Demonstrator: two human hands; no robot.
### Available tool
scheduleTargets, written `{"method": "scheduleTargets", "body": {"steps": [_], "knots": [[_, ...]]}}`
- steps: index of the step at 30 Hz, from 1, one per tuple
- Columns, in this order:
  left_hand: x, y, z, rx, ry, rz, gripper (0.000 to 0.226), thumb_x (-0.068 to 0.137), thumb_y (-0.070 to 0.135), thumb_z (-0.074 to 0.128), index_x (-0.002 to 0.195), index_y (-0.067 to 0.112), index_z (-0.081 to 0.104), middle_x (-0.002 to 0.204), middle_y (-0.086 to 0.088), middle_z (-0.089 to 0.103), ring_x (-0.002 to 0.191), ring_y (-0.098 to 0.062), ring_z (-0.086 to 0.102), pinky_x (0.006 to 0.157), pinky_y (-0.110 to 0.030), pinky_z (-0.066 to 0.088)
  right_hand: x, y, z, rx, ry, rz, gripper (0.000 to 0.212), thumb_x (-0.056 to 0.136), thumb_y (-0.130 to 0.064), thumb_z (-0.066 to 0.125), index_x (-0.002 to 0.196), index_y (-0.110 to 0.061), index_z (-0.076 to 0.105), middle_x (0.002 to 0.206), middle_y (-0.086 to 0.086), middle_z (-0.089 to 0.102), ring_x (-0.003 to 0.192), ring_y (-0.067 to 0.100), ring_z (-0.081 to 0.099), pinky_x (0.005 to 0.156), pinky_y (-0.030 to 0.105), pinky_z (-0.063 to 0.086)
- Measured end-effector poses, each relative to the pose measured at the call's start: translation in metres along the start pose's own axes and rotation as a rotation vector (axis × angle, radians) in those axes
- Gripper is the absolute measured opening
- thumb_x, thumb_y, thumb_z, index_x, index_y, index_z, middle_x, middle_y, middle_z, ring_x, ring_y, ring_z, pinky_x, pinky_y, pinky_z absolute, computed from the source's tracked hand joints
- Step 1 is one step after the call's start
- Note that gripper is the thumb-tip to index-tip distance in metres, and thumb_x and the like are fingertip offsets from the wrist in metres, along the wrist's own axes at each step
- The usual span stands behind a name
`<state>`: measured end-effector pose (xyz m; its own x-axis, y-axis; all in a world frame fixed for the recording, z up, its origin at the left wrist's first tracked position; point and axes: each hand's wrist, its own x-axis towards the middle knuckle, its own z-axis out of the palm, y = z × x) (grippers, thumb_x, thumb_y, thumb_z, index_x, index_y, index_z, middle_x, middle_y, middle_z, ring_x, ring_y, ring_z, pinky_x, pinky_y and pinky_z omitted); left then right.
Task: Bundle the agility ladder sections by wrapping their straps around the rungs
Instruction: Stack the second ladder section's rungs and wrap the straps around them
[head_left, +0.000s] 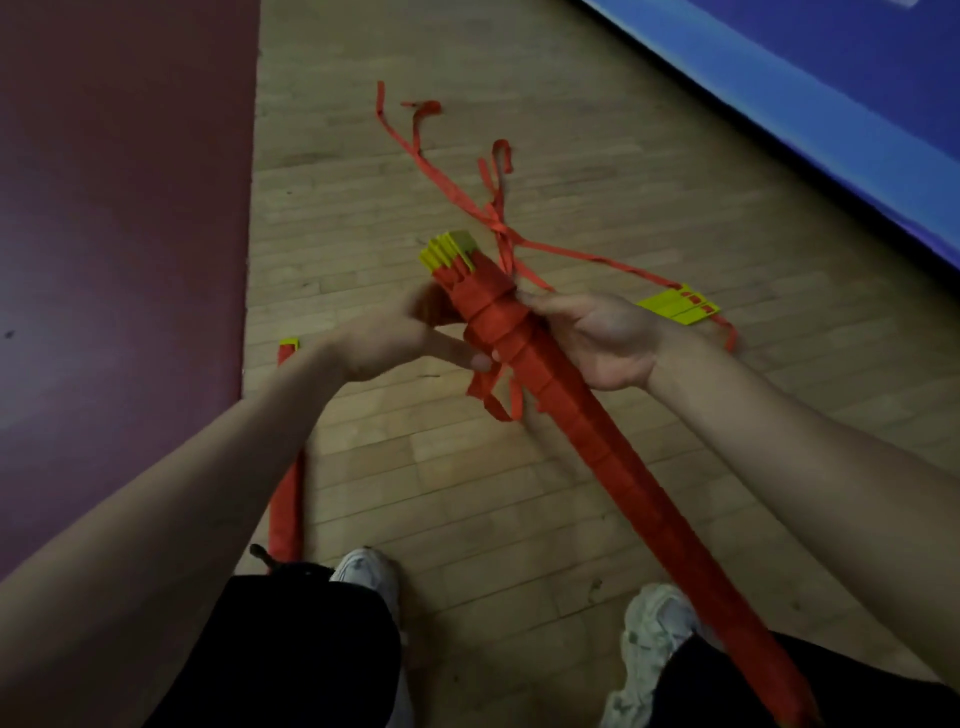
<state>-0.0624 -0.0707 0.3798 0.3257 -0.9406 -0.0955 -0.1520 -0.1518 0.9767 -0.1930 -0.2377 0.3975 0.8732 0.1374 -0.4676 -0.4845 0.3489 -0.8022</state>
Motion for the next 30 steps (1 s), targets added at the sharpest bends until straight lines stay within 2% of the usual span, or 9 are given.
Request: {"method": "scheduleTargets", "body": {"steps": [5, 7, 10, 13, 17, 20, 23, 27, 30], "knots": [[0.003, -0.009, 0.005, 0.124, 0.015, -0.038, 0.034, 0.078, 0.0, 0.074, 0.109, -0.003, 0.063, 0.104, -0.01, 0.069, 0.097, -0.012, 0.065, 0.087, -0.023, 0.052, -0.005, -0.002, -0.003, -0.073, -0.018, 0.11, 0.049, 0.083, -0.036, 0.047, 0.118, -0.005, 0.061, 0.103, 0.011, 0.07, 0.084, 0.021, 0.07, 0.063, 0.033, 0.057], [0.005, -0.014, 0.006, 0.095, -0.007, -0.065, 0.037, 0.075, 0.014, 0.078, 0.108, 0.0, 0.068, 0.109, -0.015, 0.07, 0.102, -0.022, 0.065, 0.095, -0.032, 0.051, -0.008, -0.005, -0.01, -0.111, 0.008, 0.111, 0.048, 0.085, -0.038, 0.048, 0.119, -0.01, 0.065, 0.114, 0.011, 0.067, 0.101, 0.025, 0.066, 0.078, 0.039, 0.057], [0.007, -0.012, 0.012, -0.014, 0.034, -0.095, 0.026, 0.074, 0.013, 0.075, 0.098, 0.005, 0.071, 0.096, -0.008, 0.07, 0.091, -0.018, 0.064, 0.089, -0.032, 0.053, -0.012, -0.009, -0.019, -0.161, 0.057, 0.1, 0.055, 0.09, -0.04, 0.046, 0.136, -0.011, 0.052, 0.141, 0.017, 0.05, 0.135, 0.036, 0.04, 0.109, 0.053, 0.032], [0.008, -0.005, 0.016, -0.049, -0.001, -0.089, 0.026, 0.076, 0.013, 0.07, 0.1, 0.004, 0.066, 0.091, -0.007, 0.07, 0.084, -0.02, 0.066, 0.079, -0.033, 0.056, -0.014, -0.016, -0.02, -0.181, 0.078, 0.056, 0.056, 0.09, -0.038, 0.045, 0.136, -0.008, 0.05, 0.129, 0.018, 0.057, 0.111, 0.03, 0.061, 0.096, 0.048, 0.047], [0.008, 0.001, 0.033, -0.156, 0.114, -0.081, 0.015, 0.091, 0.002, 0.058, 0.105, 0.005, 0.053, 0.076, -0.003, 0.066, 0.047, -0.006, 0.052, 0.045, -0.02, 0.045, -0.01, -0.016, -0.019, -0.223, 0.158, -0.124, 0.044, 0.099, -0.024, 0.042, 0.128, 0.007, 0.053, 0.117, 0.027, 0.061, 0.092, 0.026, 0.067, 0.072, 0.029, 0.056], [0.009, 0.009, 0.045, -0.155, 0.187, -0.055, 0.011, 0.096, 0.015, 0.055, 0.1, 0.006, 0.052, 0.072, 0.001, 0.057, 0.045, -0.004, 0.036, 0.041, -0.017, 0.031, -0.009, -0.017, -0.022, -0.299, 0.247, -0.214, 0.038, 0.093, -0.026, 0.052, 0.109, 0.006, 0.065, 0.098, 0.024, 0.07, 0.087, 0.026, 0.07, 0.077, 0.031, 0.057], [0.012, 0.022, 0.052, -0.239, 0.295, -0.171, 0.044, 0.092, 0.05, 0.053, 0.074, 0.009, 0.056, 0.053, 0.006, 0.052, 0.04, -0.007, 0.03, 0.04, -0.02, 0.023, -0.015, -0.021, -0.019, -0.387, 0.255, -0.238, 0.041, 0.082, -0.034, 0.062, 0.102, 0.0, 0.071, 0.104, 0.024, 0.069, 0.104, 0.035, 0.064, 0.099, 0.043, 0.046], [0.017, 0.028, 0.061, -0.346, 0.475, -0.192, 0.049, 0.089, 0.048, 0.055, 0.059, 0.011, 0.058, 0.05, -0.003, 0.049, 0.037, -0.009, 0.028, 0.04, -0.023, 0.021, -0.017, -0.02, -0.014, -0.451, 0.317, -0.27, 0.061, 0.076, -0.046, 0.072, 0.112, 0.003, 0.064, 0.112, 0.029, 0.065, 0.114, 0.046, 0.056, 0.103, 0.056, 0.038], [0.018, 0.033, 0.054, -0.446, 0.563, -0.173, 0.037, 0.09, 0.036, 0.055, 0.061, 0.014, 0.054, 0.049, -0.005, 0.052, 0.036, -0.01, 0.027, 0.038, -0.022, 0.018, -0.021, -0.01, -0.024, -0.636, 0.419, -0.269, 0.059, 0.076, -0.056, 0.067, 0.119, -0.016, 0.056, 0.121, 0.005, 0.065, 0.113, 0.019, 0.062, 0.098, 0.035, 0.048]]}}
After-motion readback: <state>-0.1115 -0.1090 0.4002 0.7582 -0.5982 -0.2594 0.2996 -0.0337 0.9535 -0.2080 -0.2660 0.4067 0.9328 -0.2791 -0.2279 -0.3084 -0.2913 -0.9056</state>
